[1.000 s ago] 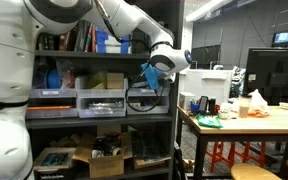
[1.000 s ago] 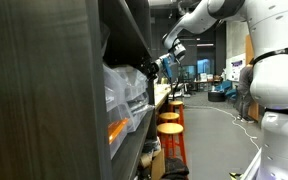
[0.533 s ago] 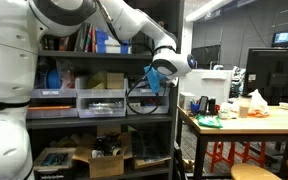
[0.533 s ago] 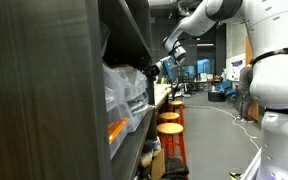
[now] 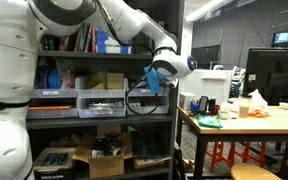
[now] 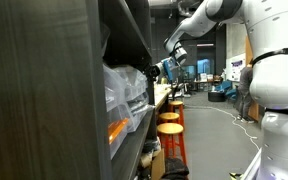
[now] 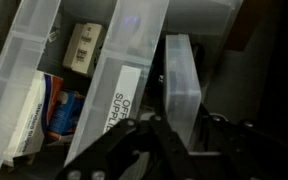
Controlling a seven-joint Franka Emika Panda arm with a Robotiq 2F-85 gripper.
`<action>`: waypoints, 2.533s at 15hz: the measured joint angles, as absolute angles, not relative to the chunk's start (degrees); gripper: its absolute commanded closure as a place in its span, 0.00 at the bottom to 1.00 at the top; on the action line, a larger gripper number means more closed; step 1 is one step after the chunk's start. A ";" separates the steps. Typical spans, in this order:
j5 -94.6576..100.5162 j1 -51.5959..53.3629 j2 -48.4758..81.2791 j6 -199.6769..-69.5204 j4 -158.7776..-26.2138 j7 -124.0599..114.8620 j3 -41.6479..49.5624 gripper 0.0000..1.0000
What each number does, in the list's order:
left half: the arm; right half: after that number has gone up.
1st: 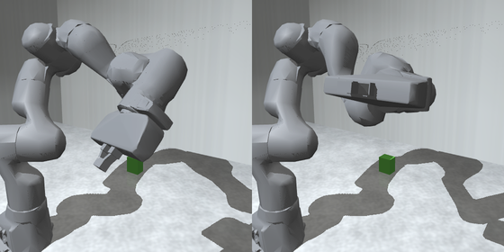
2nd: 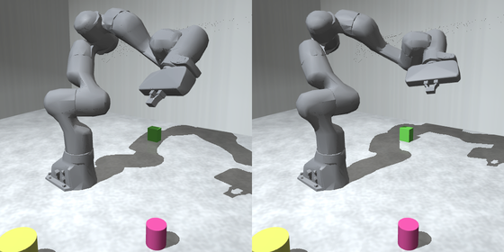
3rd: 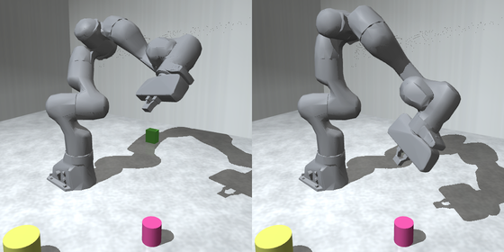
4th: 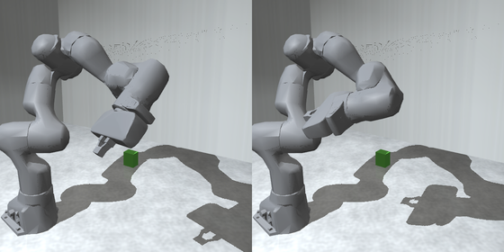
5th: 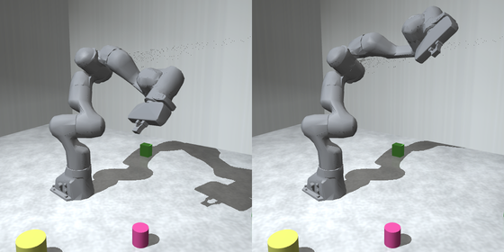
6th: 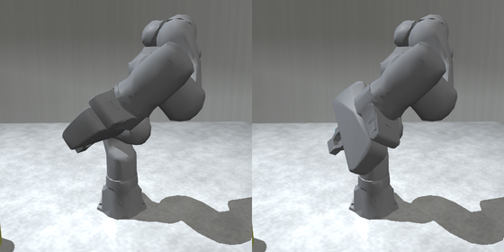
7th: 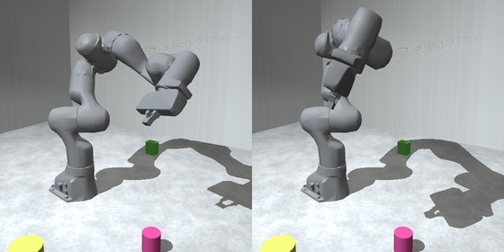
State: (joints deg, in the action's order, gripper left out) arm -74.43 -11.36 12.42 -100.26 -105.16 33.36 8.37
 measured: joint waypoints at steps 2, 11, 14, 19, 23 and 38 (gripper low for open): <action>-74.44 -11.36 12.33 -100.25 -105.32 33.35 8.37 0.93; -73.42 -13.09 7.34 -100.11 -110.06 33.76 11.27 0.93; -71.94 -14.48 5.06 -100.00 -111.84 34.17 12.93 0.93; -69.17 -16.22 1.84 -99.44 -114.21 34.76 15.22 0.93; -64.66 -16.85 -1.94 -99.17 -115.98 34.62 16.63 0.93; -43.87 -18.16 -17.43 -93.17 -123.04 29.31 21.52 0.93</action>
State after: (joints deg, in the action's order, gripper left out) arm -43.87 -18.16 -17.43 -93.17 -123.04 29.31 21.52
